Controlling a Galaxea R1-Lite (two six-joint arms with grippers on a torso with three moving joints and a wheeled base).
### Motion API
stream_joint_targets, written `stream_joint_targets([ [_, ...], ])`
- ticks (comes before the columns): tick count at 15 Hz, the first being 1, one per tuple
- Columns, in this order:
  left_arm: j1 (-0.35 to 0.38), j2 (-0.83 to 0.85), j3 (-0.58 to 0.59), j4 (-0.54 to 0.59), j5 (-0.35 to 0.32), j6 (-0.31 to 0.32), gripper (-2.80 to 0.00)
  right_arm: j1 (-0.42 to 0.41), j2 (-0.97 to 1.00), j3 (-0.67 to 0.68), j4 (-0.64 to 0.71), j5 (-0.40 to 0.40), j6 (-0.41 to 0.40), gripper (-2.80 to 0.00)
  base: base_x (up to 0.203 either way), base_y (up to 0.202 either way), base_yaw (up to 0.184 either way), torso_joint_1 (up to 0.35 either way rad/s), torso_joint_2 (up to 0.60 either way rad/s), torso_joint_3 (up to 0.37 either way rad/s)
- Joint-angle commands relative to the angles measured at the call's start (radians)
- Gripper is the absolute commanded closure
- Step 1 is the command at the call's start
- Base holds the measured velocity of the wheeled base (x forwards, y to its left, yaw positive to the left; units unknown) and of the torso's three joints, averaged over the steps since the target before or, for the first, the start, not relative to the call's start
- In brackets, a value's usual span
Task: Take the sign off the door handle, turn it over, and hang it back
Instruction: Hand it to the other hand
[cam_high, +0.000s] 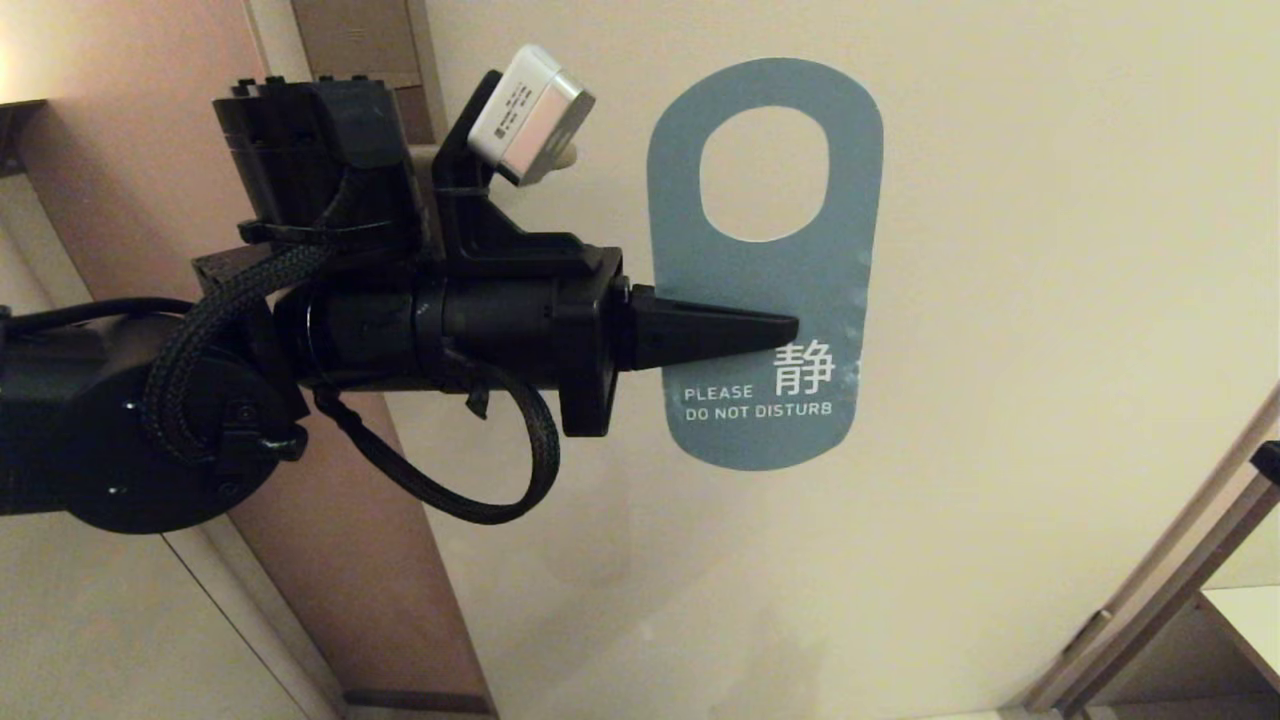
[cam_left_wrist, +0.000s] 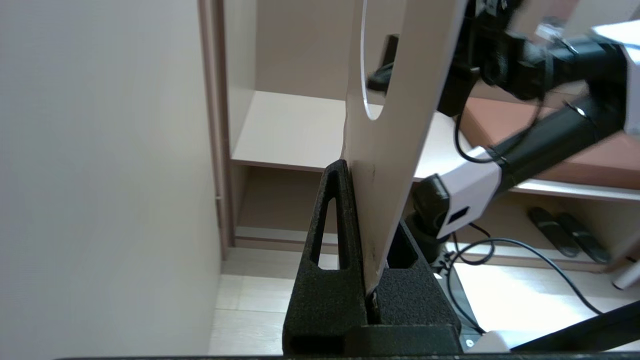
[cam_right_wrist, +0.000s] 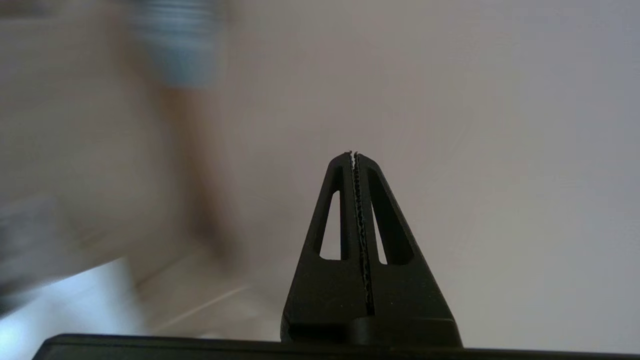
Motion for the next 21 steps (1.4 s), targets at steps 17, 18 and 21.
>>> stream_joint_targets([
  [17,-0.046,0.065,-0.069,-0.003,-0.046,-0.007,0.00,0.166,0.306,-0.032,-0.092,0.361,-0.002,-2.80,0.000,0.000,0.000,0.000,0.00,0.000],
  [18,-0.046,0.063,-0.069,-0.003,-0.046,-0.007,0.00,0.170,0.308,-0.031,-0.092,0.361,-0.003,-2.80,0.000,0.000,0.000,0.000,0.00,0.000],
  [21,-0.046,0.062,-0.069,-0.003,-0.046,-0.007,0.00,0.204,0.336,-0.036,-0.092,0.361,-0.004,-2.80,0.000,0.000,0.000,0.000,0.00,0.000],
])
